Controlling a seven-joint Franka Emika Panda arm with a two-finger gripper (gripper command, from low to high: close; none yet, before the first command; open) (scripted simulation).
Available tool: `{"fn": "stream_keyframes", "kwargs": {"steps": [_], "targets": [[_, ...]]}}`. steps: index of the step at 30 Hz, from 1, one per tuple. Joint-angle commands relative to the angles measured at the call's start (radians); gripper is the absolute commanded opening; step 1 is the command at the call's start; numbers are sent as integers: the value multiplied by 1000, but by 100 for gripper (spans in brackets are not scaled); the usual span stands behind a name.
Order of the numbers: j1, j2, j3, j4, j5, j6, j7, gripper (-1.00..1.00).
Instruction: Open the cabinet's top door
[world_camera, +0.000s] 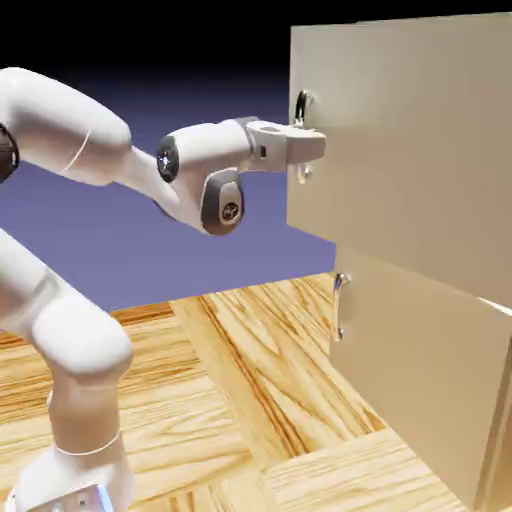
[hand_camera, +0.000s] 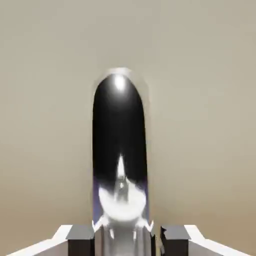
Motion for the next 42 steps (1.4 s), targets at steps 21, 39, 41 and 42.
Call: {"fn": "stream_keyframes", "kwargs": {"steps": [21,39,41,42], "targets": [[462,-344,-156,-80,657,-73,-812,-100],[281,-638,-39,-112,1135,-444,-1271,-100],[209,-666,-26,-126,1124,-529,-1251,-100],[174,-683,-23,-134,1114,-572,-1239,-100]]}}
